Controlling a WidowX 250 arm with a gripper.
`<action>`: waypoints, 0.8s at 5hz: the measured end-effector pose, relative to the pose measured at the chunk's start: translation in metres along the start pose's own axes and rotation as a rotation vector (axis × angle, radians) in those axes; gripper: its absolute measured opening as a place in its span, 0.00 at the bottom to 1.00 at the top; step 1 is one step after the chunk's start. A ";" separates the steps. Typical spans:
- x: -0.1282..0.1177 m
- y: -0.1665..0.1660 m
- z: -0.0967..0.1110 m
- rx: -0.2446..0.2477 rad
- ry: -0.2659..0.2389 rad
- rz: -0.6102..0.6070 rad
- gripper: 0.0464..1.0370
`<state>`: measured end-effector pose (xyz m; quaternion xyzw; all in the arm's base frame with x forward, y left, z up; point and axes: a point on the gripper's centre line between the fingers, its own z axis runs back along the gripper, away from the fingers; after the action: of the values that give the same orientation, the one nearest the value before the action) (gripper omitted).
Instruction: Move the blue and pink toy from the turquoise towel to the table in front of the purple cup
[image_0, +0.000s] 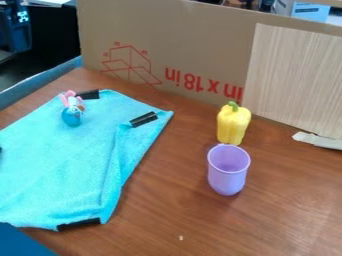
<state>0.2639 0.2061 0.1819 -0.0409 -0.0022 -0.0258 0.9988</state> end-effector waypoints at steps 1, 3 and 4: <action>0.004 0.018 -0.004 -0.094 -0.149 0.235 0.96; -0.002 0.029 -0.038 -0.229 -0.433 0.402 0.96; 0.007 0.030 -0.043 -0.229 -0.492 0.465 0.96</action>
<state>0.2727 0.2318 0.1371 -0.1571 -0.2302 0.2128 0.9365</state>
